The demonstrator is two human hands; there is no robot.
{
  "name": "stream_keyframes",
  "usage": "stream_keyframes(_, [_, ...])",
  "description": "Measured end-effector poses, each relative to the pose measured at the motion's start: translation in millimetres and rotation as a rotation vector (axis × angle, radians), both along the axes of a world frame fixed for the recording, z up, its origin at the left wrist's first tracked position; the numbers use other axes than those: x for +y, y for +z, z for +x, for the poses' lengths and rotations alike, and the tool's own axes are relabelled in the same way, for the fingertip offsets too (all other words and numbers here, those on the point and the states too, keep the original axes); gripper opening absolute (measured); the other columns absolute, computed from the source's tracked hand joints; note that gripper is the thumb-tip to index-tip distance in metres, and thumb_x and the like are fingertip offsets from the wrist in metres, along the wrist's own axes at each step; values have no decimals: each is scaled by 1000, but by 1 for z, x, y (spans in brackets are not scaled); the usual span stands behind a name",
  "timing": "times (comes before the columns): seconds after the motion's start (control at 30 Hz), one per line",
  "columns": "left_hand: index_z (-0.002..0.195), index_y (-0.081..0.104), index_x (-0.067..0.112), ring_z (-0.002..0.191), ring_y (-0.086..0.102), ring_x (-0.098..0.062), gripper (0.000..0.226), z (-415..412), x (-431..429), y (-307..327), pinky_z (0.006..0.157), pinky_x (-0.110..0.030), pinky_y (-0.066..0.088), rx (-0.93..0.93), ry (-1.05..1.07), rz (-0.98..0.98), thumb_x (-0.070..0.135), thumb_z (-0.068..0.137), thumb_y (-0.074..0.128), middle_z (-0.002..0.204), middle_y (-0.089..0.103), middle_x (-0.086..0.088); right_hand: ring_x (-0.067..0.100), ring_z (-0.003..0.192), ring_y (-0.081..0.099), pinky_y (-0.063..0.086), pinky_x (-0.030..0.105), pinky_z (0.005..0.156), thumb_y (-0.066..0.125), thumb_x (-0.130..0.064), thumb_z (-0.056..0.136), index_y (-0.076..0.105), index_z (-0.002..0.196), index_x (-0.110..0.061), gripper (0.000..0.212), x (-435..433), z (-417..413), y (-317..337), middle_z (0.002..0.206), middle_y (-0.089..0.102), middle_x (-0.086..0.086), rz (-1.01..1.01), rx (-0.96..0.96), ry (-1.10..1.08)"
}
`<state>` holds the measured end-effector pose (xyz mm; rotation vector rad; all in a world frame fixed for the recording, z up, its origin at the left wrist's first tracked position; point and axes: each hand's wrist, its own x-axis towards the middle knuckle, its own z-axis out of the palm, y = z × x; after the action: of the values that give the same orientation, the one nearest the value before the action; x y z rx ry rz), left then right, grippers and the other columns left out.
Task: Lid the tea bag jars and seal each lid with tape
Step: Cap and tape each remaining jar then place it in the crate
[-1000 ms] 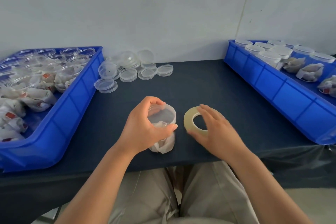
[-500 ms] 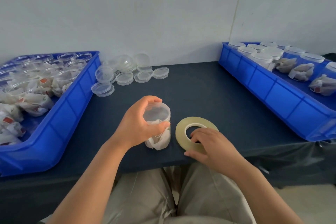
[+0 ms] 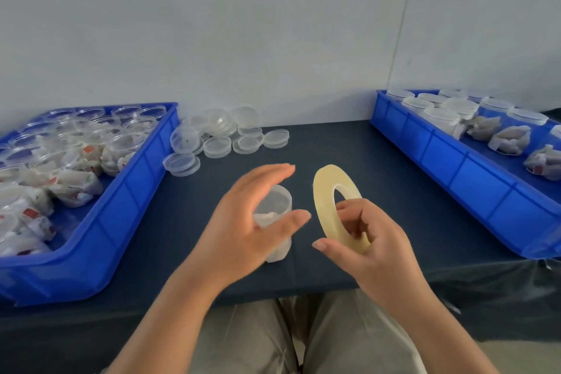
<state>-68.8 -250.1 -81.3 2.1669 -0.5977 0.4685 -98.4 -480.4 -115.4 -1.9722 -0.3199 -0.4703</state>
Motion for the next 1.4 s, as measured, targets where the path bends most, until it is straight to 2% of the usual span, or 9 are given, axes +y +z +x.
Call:
stream_keyframes(0.27, [127,74,32,120,68,-9,38,-33,-23,-7,93,-15,53,5,36,-290,47,92,72,124,73,21,10,93,61,43,8,74,83,-60,73,58,92,-50,33,9,-12,9,108,67,-21,-48,-97,91])
stream_keyframes(0.5, [97,78,31,97,75,-25,12,-34,-23,-5,82,-47,63,172,17,-471,40,93,72,121,75,7,7,96,64,44,8,76,85,-46,73,55,89,-33,36,9,-13,5,109,65,-23,-119,-149,164])
stream_keyframes(0.67, [97,72,20,93,68,-8,18,-40,-28,-13,73,-19,52,-183,154,-138,32,104,59,107,71,16,13,76,64,46,14,66,81,-38,75,51,102,-28,41,20,-18,-5,110,70,-15,10,-13,223])
stream_keyframes(0.8, [93,71,18,75,56,0,20,-51,-30,-20,65,-12,42,-382,229,5,30,104,59,97,68,18,6,55,45,39,17,55,70,-52,88,33,146,-52,69,24,-15,-7,70,61,-8,120,130,216])
stream_keyframes(0.97, [93,66,22,68,52,0,18,-58,-30,-31,63,-9,39,-306,249,-110,33,105,58,90,65,20,7,59,44,39,16,56,57,-68,95,42,133,-63,42,14,-9,-4,74,48,-6,-143,116,183])
stream_keyframes(1.03, [95,63,29,72,58,-5,14,-57,-29,-35,63,-9,40,-209,295,-196,37,104,55,88,63,20,5,78,58,44,15,64,47,-71,100,48,123,-61,25,11,-12,-4,91,58,-23,-257,89,220])
stream_keyframes(1.13, [97,63,32,78,63,-10,13,-53,-27,-40,65,-11,43,-140,331,-260,39,104,54,90,65,16,14,112,57,49,23,86,36,-72,102,54,119,-57,29,12,-12,-5,114,59,-16,-340,91,237])
stream_keyframes(1.27, [107,64,32,87,67,-18,5,-49,-30,-53,69,-18,49,-146,277,-368,33,103,60,100,67,12,16,91,61,48,21,75,40,-55,108,58,104,-50,19,12,-8,-5,98,61,-14,-265,100,195])
stream_keyframes(1.4, [152,40,32,138,54,-14,72,-31,-25,-77,106,-23,47,12,420,-568,42,92,78,148,54,11,9,89,64,46,13,71,43,-44,109,58,99,-46,19,8,-3,-8,97,62,-20,-281,162,135])
